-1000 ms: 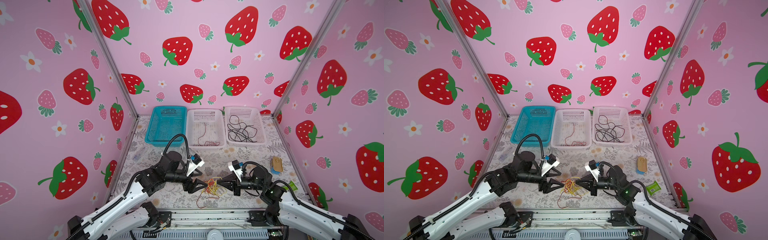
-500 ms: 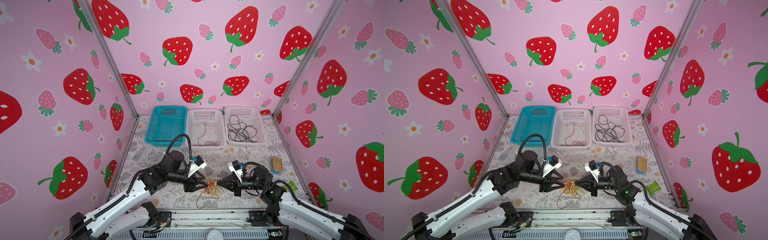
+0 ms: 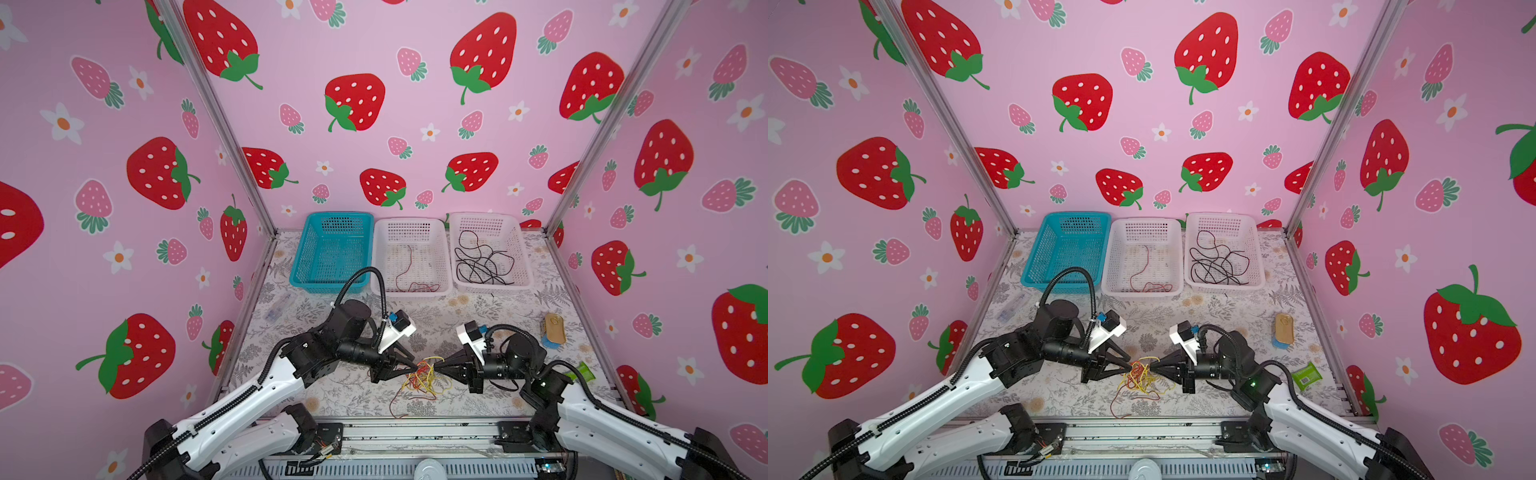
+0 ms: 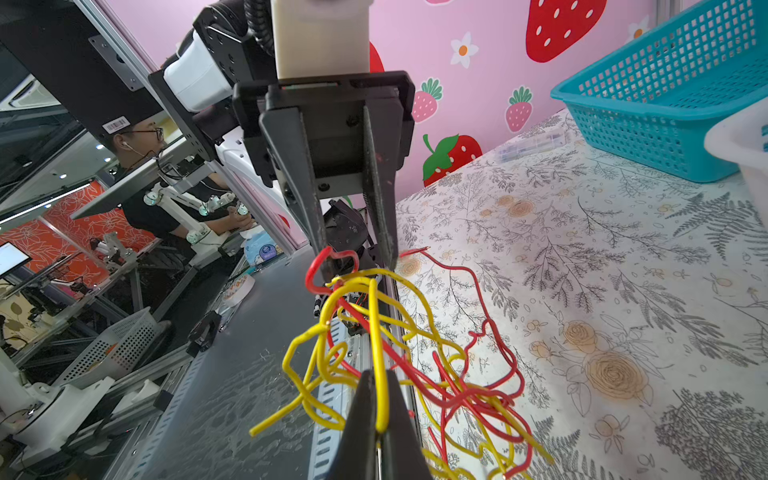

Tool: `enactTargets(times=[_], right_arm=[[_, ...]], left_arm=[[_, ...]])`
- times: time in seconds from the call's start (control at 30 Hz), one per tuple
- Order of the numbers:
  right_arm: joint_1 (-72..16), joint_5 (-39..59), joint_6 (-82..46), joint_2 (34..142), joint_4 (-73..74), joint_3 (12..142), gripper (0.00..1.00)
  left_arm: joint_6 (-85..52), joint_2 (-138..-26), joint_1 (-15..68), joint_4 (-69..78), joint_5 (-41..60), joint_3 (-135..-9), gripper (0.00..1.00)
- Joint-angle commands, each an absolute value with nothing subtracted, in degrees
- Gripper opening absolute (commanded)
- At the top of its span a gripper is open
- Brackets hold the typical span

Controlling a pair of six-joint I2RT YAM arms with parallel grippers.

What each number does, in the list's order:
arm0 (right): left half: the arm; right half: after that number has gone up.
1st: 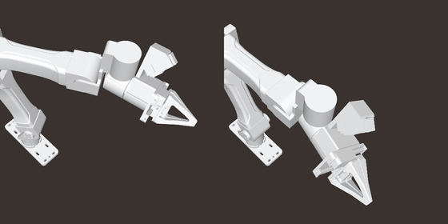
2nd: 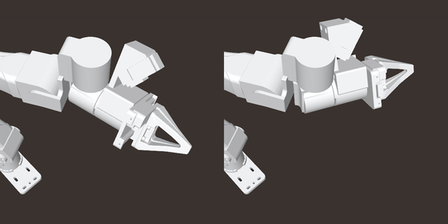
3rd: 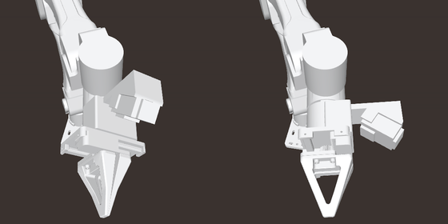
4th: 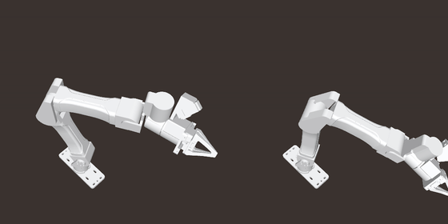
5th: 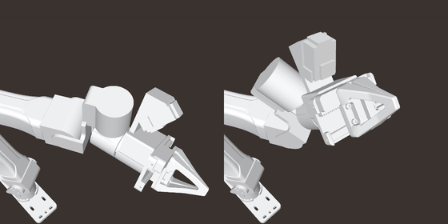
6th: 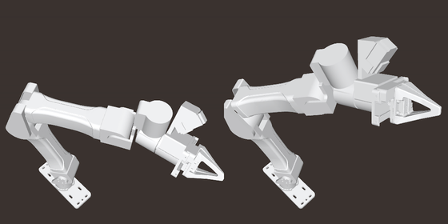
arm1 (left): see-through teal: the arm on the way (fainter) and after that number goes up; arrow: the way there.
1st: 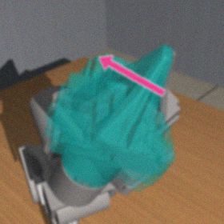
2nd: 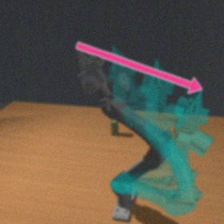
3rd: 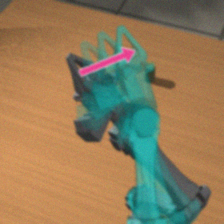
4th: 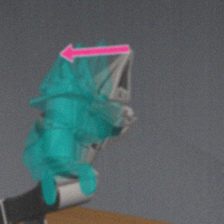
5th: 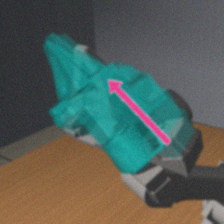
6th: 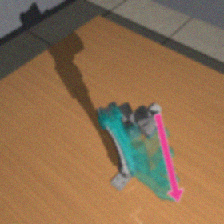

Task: Untangle the cables
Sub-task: 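Pull the grippers apart, left holding red wire, right holding yellow wire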

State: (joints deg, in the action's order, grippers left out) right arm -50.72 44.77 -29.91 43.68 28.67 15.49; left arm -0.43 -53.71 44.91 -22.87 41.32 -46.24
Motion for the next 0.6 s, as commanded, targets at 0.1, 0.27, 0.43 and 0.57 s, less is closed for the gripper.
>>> enactTargets(times=[0.1, 0.27, 0.43, 0.57], right_arm=[[-50.7, 43.55, -29.44, 43.69, 30.37, 16.18, 0.0], [-50.69, 38.07, -29.44, 42.6, 28.07, 15.4, 0.0], [-49.91, 27.83, -31.66, 42.87, 25.29, 13.22, 0.0], [-48.04, 23.22, -35.34, 47.62, 26.74, 10.81, 0.0]], left_arm=[[1.95, -51.97, 45.1, -22.18, 42.95, -46.53, 0.0], [3.03, -48.86, 45.0, -24.61, 38.85, -48.54, 0.0], [0.06, -43.04, 44.77, -22.19, 34.99, -48.93, 0.0], [-3.75, -38.61, 44.66, -18.61, 32.46, -49.89, 0.0]])
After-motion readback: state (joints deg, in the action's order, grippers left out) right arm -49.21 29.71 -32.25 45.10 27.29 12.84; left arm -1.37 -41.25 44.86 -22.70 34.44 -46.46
